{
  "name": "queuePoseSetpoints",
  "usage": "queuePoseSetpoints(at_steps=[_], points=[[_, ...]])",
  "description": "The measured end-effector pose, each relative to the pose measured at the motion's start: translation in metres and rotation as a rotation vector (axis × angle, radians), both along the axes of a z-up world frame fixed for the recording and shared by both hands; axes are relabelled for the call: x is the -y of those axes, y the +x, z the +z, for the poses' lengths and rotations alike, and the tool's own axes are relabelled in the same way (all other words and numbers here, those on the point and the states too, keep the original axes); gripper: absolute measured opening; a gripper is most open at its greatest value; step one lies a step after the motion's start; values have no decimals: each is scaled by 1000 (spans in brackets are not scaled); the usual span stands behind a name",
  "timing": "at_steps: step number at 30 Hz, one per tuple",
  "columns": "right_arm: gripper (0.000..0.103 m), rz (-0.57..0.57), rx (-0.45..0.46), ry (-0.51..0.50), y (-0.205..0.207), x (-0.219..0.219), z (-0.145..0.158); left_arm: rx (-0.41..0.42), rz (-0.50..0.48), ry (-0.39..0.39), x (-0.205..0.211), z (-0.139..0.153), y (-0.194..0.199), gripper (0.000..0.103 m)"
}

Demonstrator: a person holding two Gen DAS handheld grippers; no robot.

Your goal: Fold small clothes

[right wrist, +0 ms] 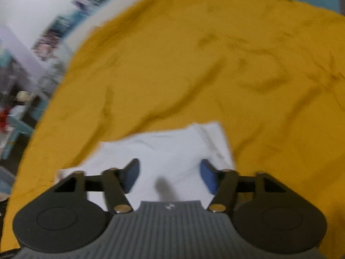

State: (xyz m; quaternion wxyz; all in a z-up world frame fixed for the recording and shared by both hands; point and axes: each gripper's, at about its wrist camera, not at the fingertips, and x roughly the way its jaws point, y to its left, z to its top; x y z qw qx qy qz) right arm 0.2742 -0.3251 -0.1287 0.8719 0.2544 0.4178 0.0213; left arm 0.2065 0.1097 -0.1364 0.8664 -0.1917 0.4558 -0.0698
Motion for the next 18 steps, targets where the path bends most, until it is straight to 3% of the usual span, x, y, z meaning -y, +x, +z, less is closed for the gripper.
queuePoseSetpoints(at_steps=[3, 6, 12, 16, 18], points=[[66, -1, 25, -44, 1, -16, 6, 15, -10, -5, 2, -4, -4, 76], [67, -20, 85, -130, 0, -46, 23, 14, -32, 15, 7, -3, -4, 85], [69, 204, 147, -83, 19, -128, 47, 17, -68, 60, 18, 0, -2, 93], [75, 250, 94, -109, 42, -173, 39, 32, -64, 28, 14, -3, -4, 99], [75, 254, 28, -54, 56, -186, 28, 36, -81, 39, 15, -4, -4, 99]])
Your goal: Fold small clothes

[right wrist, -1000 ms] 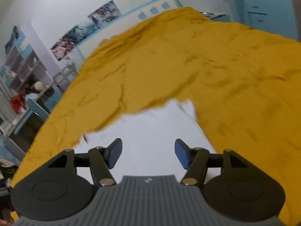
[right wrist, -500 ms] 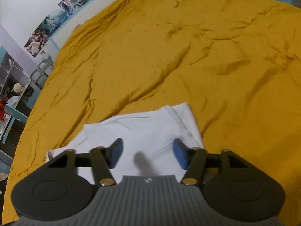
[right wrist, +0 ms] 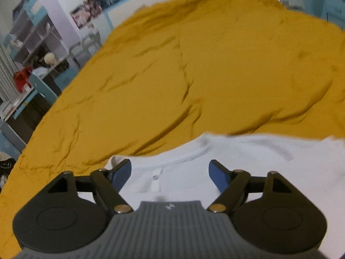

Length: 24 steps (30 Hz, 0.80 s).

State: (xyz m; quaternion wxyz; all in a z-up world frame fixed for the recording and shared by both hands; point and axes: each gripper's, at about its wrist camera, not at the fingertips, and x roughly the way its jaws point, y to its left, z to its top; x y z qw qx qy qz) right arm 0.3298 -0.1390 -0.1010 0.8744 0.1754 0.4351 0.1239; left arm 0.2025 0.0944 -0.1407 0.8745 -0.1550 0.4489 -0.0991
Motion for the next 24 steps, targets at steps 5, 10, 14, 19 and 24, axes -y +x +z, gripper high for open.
queuePoseSetpoints(at_steps=[5, 10, 14, 19, 24], points=[[75, -55, -73, 66, 22, -17, -17, 17, -21, 21, 2, -1, -1, 103], [75, -104, -132, 88, 32, -19, -34, 11, 3, -104, -12, -6, 1, 103], [75, -85, -131, 96, 6, -18, -27, -33, 27, -206, -27, -3, 6, 103], [76, -26, -87, 131, -61, -7, -3, -89, 56, -297, -50, 5, 3, 103], [78, -9, -136, 162, -138, 16, 5, -75, 87, -273, -69, 17, -11, 96]])
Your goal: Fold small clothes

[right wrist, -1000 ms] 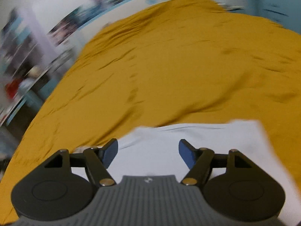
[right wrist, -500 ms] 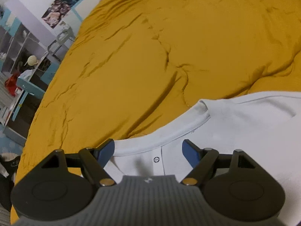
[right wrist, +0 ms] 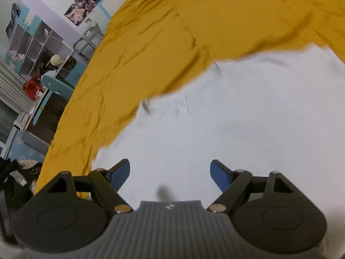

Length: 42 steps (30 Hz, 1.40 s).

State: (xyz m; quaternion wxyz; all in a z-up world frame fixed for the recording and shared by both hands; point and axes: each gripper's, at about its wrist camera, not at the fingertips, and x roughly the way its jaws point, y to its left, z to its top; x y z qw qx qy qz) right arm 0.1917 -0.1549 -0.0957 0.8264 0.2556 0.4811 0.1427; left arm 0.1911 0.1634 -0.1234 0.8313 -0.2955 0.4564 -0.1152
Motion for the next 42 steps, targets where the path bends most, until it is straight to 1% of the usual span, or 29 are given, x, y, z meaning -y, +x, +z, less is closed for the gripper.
queuePoseSetpoints(at_steps=[1, 2, 3, 4, 6, 8, 10, 11, 12, 13, 14, 15, 16, 18, 19, 21, 24, 26, 27, 30, 32, 35, 37, 40, 42], points=[[78, 2, -10, 6, -13, 4, 0, 17, 9, 56, 1, 6, -3, 96], [78, 7, -14, 6, -27, 7, 2, 46, 5, 135, 1, 14, -5, 96], [77, 16, -5, -3, -43, 9, 4, 67, -4, 177, 1, 20, -6, 96], [77, 20, 6, -17, -52, 12, 7, 82, -19, 200, 0, 25, -6, 96], [77, 33, 28, -66, -78, 11, 14, 78, -45, 190, -8, 29, -2, 96], [78, 59, 58, -136, -95, 3, 21, 80, -44, 193, -17, 29, 3, 96], [78, 129, 109, -205, -105, -12, 29, 89, -13, 256, -25, 28, 7, 96], [78, 180, 155, -241, -111, -23, 34, 89, -10, 274, -29, 26, 11, 96], [78, 255, 223, -294, -118, -42, 41, 87, -10, 277, -33, 24, 14, 96], [78, 313, 285, -344, -125, -58, 45, 78, -13, 263, -38, 21, 19, 95], [78, 371, 345, -395, -133, -76, 48, 64, -14, 246, -43, 18, 24, 91], [74, 450, 399, -444, -142, -96, 49, 60, -17, 238, -47, 16, 27, 91], [65, 518, 426, -479, -148, -113, 48, 57, -27, 234, -49, 15, 31, 91], [54, 649, 472, -555, -162, -149, 41, 46, -47, 241, -50, 12, 35, 91], [51, 692, 492, -586, -169, -162, 37, 42, -70, 234, -50, 11, 36, 91], [50, 780, 552, -642, -184, -188, 27, 14, -116, 207, -48, 5, 40, 91], [52, 852, 617, -706, -200, -216, 15, -70, -135, 193, -49, -6, 49, 91], [53, 863, 665, -755, -207, -227, 8, -92, -140, 172, -53, -12, 54, 91], [55, 865, 694, -788, -210, -234, 5, -99, -137, 151, -55, -15, 58, 91], [57, 868, 760, -854, -215, -245, 0, -116, -133, 64, -64, -24, 70, 94], [60, 856, 813, -897, -217, -253, -2, -125, -113, 21, -68, -30, 81, 97], [60, 846, 808, -909, -211, -264, -6, -117, -88, -12, -70, -36, 97, 97], [60, 839, 828, -926, -210, -269, -8, -119, -86, -17, -70, -38, 107, 97], [59, 832, 848, -946, -215, -271, -8, -107, -106, -23, -63, -41, 118, 97], [57, 827, 844, -940, -216, -268, -7, -93, -127, -49, -59, -44, 120, 98]])
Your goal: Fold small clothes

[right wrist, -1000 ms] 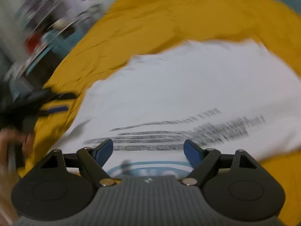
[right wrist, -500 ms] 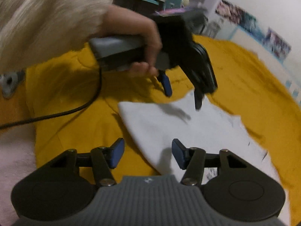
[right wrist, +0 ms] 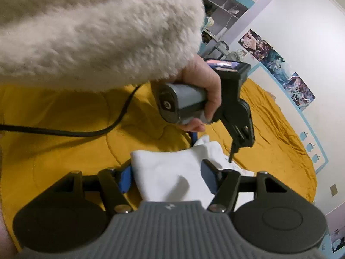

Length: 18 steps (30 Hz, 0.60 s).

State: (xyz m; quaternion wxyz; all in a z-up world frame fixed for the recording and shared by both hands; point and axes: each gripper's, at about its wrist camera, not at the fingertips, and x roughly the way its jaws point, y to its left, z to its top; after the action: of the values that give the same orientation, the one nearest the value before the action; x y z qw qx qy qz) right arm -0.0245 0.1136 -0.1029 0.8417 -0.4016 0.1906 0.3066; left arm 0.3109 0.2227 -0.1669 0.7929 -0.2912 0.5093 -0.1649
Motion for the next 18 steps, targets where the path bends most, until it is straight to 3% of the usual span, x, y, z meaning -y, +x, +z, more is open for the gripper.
queuePoseSetpoints(at_steps=[3, 5, 7, 8, 11, 12, 14, 18], points=[[57, -8, 13, -5, -3, 7, -1, 28, -31, -35, 5, -3, -4, 94], [57, -6, 11, -4, -5, 2, -3, 37, -49, -12, 10, -5, -6, 87], [56, -3, 15, -9, -6, 0, -4, 42, -58, 20, 13, -8, -6, 74], [54, 2, 14, -10, -6, -2, -4, 38, -52, 23, 12, -9, -6, 60], [25, 12, -34, -12, -6, 2, -2, -23, 7, -48, -1, -15, -5, 23], [17, 10, -42, -16, -7, 3, -3, -45, 24, -77, -6, -17, -4, 20], [11, 5, -42, -12, -8, 5, -2, -60, 60, -112, -9, -16, -7, 20], [4, -45, -81, 91, 0, 19, 15, -14, 62, -80, 1, 1, -11, 18]])
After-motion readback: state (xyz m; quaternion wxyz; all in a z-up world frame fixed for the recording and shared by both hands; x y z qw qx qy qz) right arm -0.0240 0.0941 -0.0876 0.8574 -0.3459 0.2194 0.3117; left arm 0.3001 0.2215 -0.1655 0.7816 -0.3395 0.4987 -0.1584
